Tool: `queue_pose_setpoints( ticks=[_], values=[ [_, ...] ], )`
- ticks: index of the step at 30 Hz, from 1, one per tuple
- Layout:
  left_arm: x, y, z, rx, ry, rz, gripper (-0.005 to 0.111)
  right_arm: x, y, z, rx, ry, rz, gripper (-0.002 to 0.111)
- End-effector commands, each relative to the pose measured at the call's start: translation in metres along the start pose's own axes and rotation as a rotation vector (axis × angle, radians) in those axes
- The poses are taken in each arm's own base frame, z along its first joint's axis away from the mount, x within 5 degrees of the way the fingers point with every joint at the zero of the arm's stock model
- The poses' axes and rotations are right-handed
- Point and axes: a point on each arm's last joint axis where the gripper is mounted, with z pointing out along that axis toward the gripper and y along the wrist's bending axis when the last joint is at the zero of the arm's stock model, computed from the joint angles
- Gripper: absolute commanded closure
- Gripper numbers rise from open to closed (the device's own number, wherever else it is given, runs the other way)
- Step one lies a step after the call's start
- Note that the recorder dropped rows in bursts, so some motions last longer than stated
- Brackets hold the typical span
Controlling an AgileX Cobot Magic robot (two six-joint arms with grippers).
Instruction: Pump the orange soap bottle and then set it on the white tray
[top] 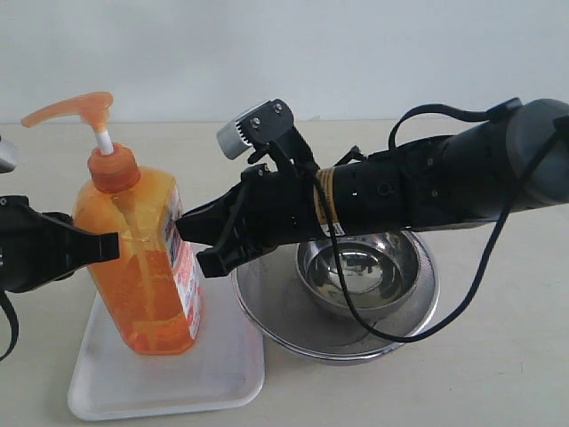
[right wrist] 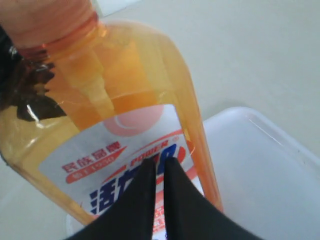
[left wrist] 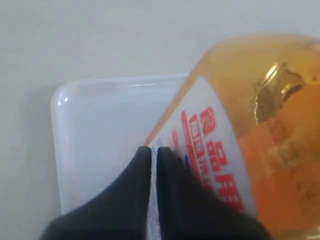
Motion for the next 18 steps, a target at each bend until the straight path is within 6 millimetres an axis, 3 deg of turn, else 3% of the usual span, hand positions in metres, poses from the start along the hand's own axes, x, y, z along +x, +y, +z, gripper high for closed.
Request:
queue_pose_setpoints(
  ticks=[1, 18],
  values=[
    [-0.0011, -0.0039, 0.0008, 0.018, -0.006, 0.004, 0.102, -0.0051, 0.0025, -0.0002, -0.022, -0.040, -0.028, 0.106],
    [-0.0005, -0.0035, 0.0008, 0.013, 0.001, -0.009, 0.102, -0.0126, 0.0068, -0.0010, -0.068, -0.125, -0.034, 0.106]
  ],
)
